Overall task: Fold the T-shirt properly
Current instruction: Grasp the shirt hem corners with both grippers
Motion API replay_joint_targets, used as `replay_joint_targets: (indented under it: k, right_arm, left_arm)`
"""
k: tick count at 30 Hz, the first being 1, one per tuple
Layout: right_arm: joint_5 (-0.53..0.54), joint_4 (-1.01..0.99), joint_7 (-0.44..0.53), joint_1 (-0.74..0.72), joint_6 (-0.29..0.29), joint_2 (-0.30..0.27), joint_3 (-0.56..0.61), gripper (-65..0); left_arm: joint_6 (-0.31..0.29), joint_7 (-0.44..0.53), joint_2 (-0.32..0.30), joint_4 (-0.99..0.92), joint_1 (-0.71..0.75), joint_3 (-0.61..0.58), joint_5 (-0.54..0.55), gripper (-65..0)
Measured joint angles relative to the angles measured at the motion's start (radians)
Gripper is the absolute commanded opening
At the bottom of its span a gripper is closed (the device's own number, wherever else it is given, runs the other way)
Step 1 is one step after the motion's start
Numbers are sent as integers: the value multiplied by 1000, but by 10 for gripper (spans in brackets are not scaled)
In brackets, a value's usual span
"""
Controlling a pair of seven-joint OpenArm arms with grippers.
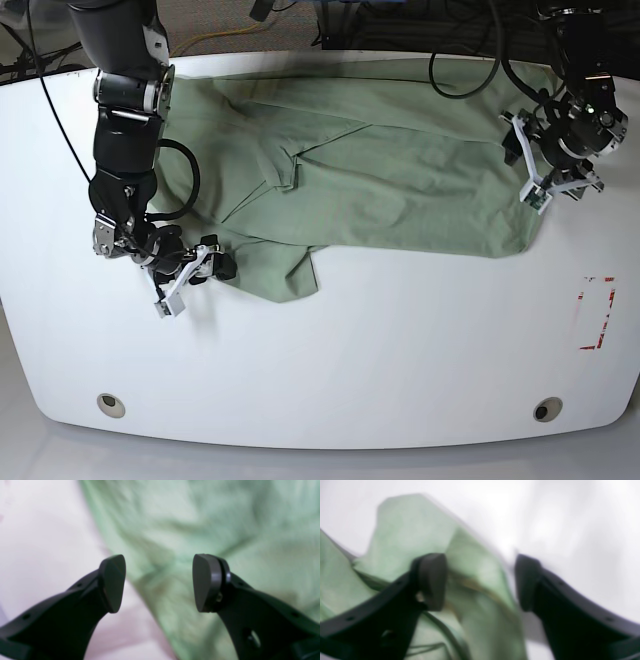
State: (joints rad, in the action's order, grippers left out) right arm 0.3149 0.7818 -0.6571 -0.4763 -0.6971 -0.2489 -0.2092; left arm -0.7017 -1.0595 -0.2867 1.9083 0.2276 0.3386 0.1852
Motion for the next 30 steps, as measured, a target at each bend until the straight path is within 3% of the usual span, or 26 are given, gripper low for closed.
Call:
replay_joint_targets:
  k: [3, 5, 7, 10, 24, 30]
  right_arm:
    - [-1, -5, -2, 6, 0, 5, 1, -580]
    - [-1, -6, 1, 8, 3, 8, 0, -636]
    - [-2, -6, -2, 8, 4, 16, 1, -633]
    - [-3, -7, -3, 6, 4, 25, 2, -625]
    - [-2, -6, -5, 10, 3, 45, 2, -625]
    - [-1, -6, -4, 10, 0, 46, -1, -625]
  left_arm:
    - [1, -11, 0, -8, -74, 81, -19, -193]
    - [5, -12, -5, -31, -115, 95, -21, -122]
    - [26, -10, -4, -69, -157, 88, -17, -82]
    - [101, -11, 7, -130, -217, 83, -2, -75]
    - [114, -5, 7, -558, -491, 89, -9, -76]
    - [115, 95, 34, -707, -534, 21, -7, -76]
